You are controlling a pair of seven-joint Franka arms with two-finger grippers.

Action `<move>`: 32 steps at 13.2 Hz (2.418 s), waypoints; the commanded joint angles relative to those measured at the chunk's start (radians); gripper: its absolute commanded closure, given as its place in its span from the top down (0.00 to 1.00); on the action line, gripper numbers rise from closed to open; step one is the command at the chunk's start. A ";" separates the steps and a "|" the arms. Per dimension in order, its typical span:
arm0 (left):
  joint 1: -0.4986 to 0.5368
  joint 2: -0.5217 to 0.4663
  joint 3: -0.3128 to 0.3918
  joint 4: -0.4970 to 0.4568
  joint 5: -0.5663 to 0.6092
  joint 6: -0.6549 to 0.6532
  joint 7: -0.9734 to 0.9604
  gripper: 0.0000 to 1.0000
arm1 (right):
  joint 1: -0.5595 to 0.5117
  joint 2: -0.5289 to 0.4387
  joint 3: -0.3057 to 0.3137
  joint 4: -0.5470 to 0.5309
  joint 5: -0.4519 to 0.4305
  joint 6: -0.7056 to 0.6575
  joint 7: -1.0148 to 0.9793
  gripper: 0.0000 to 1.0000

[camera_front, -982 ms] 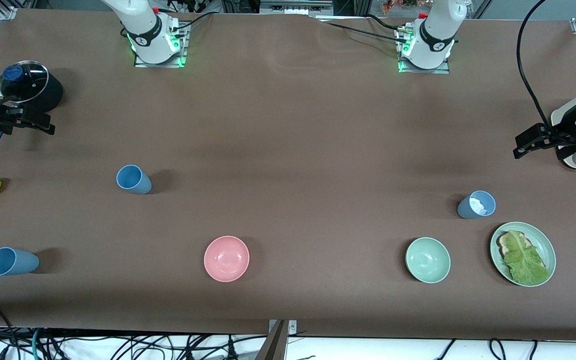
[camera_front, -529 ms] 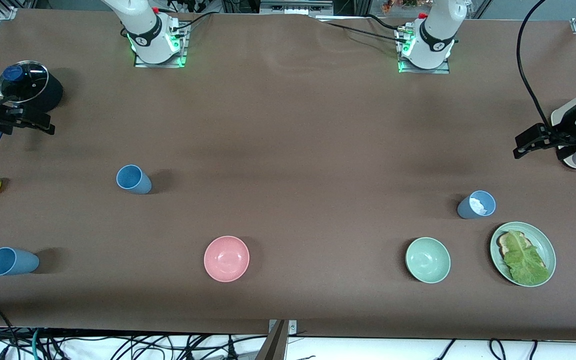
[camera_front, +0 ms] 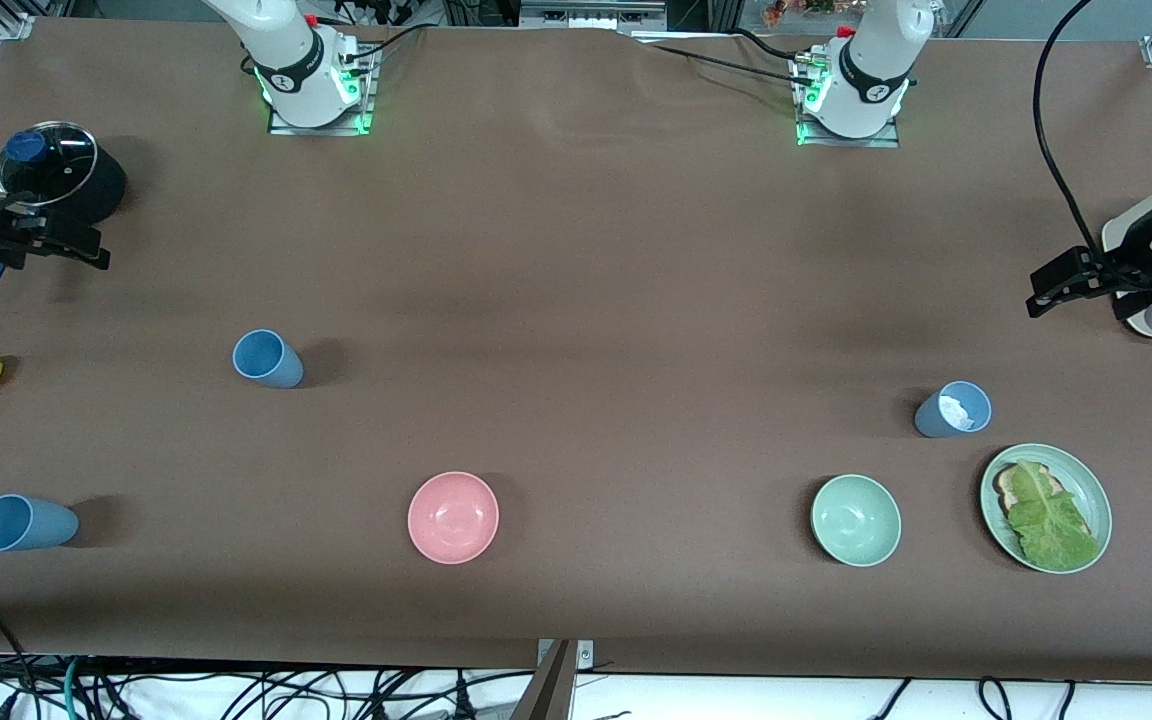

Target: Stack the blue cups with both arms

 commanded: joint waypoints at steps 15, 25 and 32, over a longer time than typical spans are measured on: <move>0.001 0.002 -0.001 0.016 -0.001 -0.009 0.004 1.00 | -0.008 0.010 0.001 0.024 0.017 -0.020 -0.008 1.00; 0.077 0.187 0.007 0.051 -0.007 0.064 -0.007 1.00 | -0.008 0.010 0.001 0.024 0.017 -0.020 -0.008 1.00; 0.129 0.417 0.007 0.034 -0.001 0.224 -0.001 1.00 | -0.006 0.010 0.001 0.024 0.017 -0.019 0.006 1.00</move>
